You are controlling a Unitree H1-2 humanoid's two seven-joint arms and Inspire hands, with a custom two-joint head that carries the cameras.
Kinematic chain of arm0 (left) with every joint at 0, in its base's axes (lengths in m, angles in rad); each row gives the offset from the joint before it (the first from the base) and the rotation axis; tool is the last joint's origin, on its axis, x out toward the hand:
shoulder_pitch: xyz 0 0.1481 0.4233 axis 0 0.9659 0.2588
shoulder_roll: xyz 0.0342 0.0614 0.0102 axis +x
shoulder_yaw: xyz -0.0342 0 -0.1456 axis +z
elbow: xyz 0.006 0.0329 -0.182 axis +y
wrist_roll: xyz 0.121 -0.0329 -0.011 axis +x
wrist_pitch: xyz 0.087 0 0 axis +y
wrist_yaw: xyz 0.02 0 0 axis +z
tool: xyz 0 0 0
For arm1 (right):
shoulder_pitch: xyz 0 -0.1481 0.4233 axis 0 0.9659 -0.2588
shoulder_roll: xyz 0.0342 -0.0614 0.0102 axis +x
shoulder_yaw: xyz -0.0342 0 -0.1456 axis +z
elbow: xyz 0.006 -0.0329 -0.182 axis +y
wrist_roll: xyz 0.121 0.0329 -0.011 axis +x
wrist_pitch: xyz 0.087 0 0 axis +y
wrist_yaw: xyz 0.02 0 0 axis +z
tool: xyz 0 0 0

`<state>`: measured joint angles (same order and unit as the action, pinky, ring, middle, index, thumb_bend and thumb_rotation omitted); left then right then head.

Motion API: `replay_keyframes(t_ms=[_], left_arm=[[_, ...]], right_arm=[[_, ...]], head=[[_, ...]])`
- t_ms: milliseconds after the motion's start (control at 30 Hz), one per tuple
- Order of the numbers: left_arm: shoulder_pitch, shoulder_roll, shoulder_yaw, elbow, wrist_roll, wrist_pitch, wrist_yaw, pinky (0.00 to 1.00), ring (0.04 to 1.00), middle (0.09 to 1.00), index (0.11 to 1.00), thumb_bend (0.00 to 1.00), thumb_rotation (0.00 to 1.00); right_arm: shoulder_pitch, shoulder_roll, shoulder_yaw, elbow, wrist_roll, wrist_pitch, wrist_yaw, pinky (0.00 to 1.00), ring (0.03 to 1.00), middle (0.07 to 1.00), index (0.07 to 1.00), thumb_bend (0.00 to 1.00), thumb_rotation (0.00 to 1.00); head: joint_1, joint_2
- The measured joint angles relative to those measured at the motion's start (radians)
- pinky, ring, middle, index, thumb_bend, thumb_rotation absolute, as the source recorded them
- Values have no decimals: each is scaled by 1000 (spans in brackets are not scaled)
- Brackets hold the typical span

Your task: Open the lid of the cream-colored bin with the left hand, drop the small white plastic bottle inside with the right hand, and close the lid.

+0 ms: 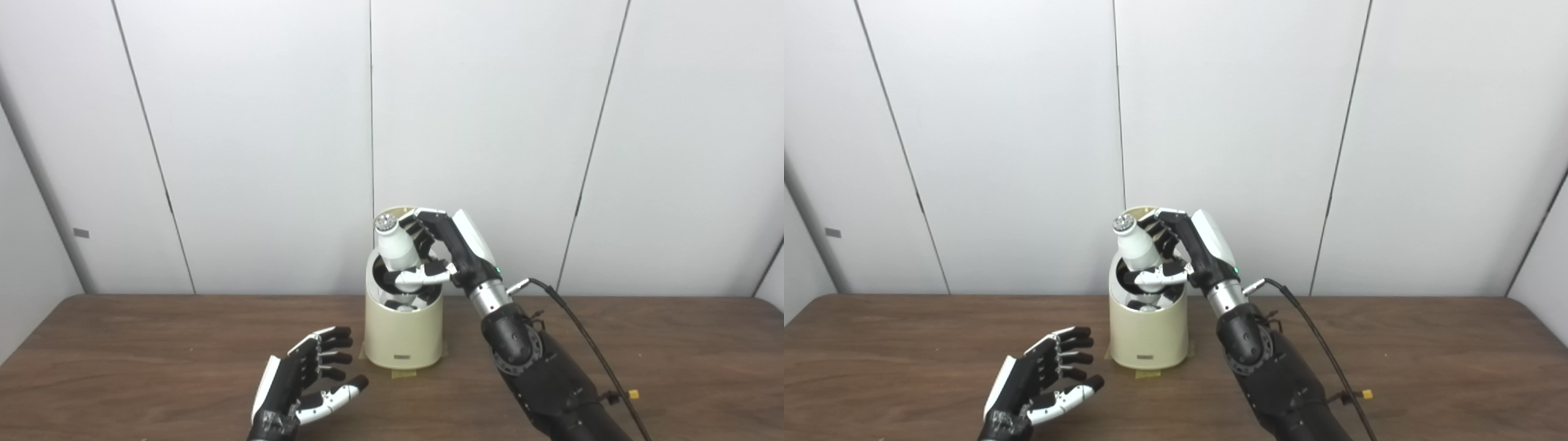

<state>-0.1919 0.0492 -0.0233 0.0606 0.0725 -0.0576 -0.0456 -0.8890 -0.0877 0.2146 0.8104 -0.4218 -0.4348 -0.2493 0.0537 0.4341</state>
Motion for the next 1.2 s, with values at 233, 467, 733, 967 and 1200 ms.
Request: replay_keyframes(t_ms=[233, 467, 733, 967, 1200], left_arm=[[0, 1, 0, 0, 0, 0, -1, 616, 685, 744, 762, 646, 3], [0, 1, 0, 0, -1, 0, -2, 614, 679, 748, 764, 651, 7], [0, 1, 0, 0, -1, 2, -4, 618, 681, 747, 764, 651, 13], [0, 2, 0, 0, -1, 6, -5, 621, 683, 747, 763, 650, 6], [0, 5, -1, 0, -1, 6, -7, 620, 686, 750, 761, 652, 13]], right_arm=[[-6, -31, 16, 12, 6, -9, 82, 422, 601, 758, 653, 462, 0], [-4, -40, 17, -9, 3, -7, 132, 434, 636, 787, 678, 456, 0], [8, -58, 16, -42, 1, -2, 164, 454, 623, 751, 681, 763, 0], [28, -62, 8, -84, 5, 3, 180, 465, 620, 743, 684, 760, 0], [94, -61, -45, -210, 35, 1, 155, 339, 450, 616, 615, 782, 0]], head=[[-3, 5], [-3, 8], [-3, 11], [-3, 14], [-3, 14]])
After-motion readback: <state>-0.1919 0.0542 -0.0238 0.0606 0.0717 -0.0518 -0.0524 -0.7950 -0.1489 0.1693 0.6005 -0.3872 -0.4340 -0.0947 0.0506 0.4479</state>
